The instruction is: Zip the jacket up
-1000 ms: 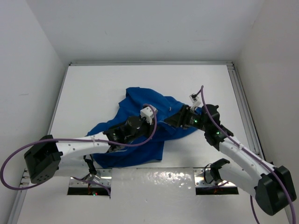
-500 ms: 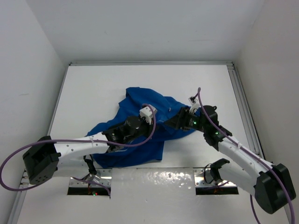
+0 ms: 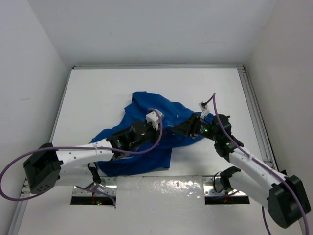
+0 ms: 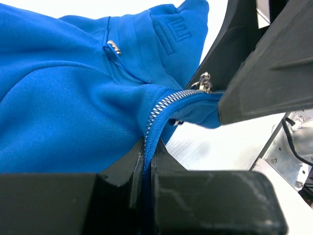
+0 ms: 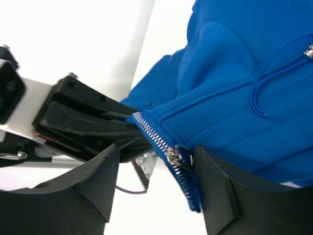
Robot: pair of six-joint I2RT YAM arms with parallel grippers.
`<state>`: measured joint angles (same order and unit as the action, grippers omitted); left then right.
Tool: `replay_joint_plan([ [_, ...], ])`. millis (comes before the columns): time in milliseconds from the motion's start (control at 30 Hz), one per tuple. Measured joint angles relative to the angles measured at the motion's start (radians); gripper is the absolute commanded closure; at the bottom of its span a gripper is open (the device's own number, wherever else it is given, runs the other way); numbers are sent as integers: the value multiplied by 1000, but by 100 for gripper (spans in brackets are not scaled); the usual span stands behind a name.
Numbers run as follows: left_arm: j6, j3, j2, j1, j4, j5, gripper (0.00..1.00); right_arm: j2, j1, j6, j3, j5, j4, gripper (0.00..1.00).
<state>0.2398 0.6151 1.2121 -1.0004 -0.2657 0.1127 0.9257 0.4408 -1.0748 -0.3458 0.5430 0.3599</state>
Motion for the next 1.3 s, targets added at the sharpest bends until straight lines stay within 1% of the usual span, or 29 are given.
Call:
replay_joint_plan([
  [200,1,-2,-12,0,-2,-1,100,-22,0,-15,15,-27,37,46],
  [400,2,-11,-26,0,-2,-2,100,22,0,-35,19,-38,86,53],
  [633,5,-15,-27,0,-1,-19,100,35,0,-35,19,-72,90,64],
  [667,5,-15,-27,0,-1,-21,100,31,0,-32,19,-79,89,69],
  [767,6,-15,-27,0,-5,-27,100,8,0,-20,19,-106,84,75],
  [933,6,-15,-24,0,-20,-38,100,-34,1,-2,23,-152,65,76],
  [967,6,-16,-23,0,-23,-40,100,-37,1,2,23,-158,61,66],
  [1000,7,-16,-22,0,-25,-42,100,-39,1,3,23,-166,56,60],
  [1033,8,-16,-20,0,-26,-44,100,-39,1,5,23,-176,56,57],
  [1200,12,-18,-8,0,-27,-54,100,-18,0,10,24,-195,57,54],
  [1267,13,-18,-5,0,-27,-54,100,-2,0,9,24,-195,58,55],
  [1300,13,-18,-4,0,-27,-54,100,5,0,9,24,-195,58,56],
])
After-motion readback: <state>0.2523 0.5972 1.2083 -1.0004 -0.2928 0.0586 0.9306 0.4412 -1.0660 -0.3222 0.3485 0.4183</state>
